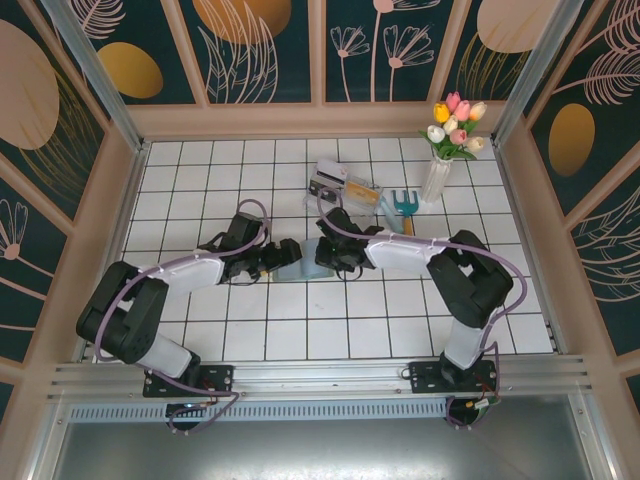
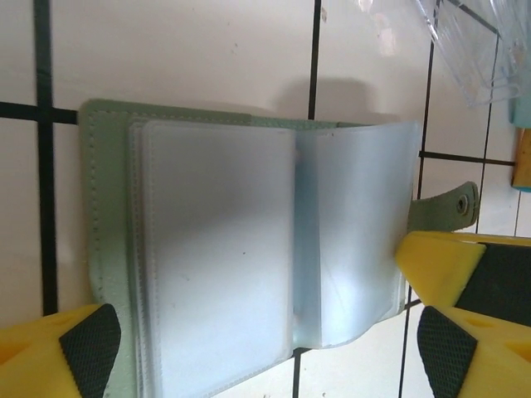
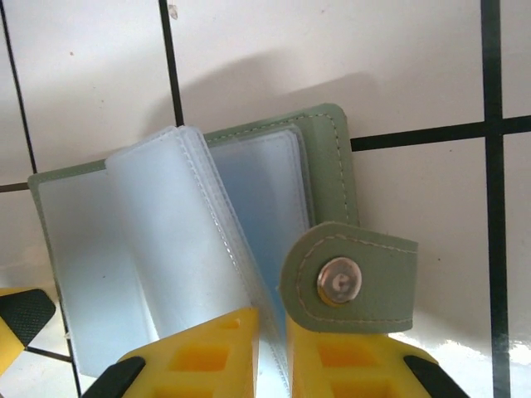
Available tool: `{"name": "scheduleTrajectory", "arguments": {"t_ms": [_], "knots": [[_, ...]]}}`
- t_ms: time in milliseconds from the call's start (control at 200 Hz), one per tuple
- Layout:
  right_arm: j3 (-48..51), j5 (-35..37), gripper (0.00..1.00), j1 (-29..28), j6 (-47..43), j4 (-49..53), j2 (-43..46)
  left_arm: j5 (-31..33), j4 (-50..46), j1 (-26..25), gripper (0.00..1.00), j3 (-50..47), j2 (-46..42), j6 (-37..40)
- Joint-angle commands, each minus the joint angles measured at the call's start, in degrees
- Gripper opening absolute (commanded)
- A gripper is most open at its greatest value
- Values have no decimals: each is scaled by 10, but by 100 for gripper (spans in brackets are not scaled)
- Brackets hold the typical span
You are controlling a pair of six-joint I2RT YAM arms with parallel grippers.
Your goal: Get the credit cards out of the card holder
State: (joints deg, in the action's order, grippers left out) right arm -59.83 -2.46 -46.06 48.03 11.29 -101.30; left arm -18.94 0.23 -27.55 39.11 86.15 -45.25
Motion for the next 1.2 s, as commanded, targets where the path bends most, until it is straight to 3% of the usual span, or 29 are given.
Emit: {"name": "scheduleTrajectory", "arguments": {"t_ms": [0, 170, 410, 711, 991, 1196], "knots": [[6, 5, 18, -1, -18, -18, 32, 28, -32, -3, 91, 3, -11, 10], [-1, -3, 18, -7, -19, -20, 17, -15, -26, -4, 81, 13, 7, 21], [-31, 117, 21, -29, -10, 57, 32, -22, -25, -4, 77, 25, 21, 22], [-14, 15, 23, -29, -26, -14, 15, -27, -23, -5, 74, 29, 33, 18], [-24, -2, 23, -28, -12, -3, -33, -36, -18, -5, 68, 26, 39, 18], [-18, -9, 22, -28, -5, 2, -47, -35, -15, -5, 71, 22, 44, 17]]}}
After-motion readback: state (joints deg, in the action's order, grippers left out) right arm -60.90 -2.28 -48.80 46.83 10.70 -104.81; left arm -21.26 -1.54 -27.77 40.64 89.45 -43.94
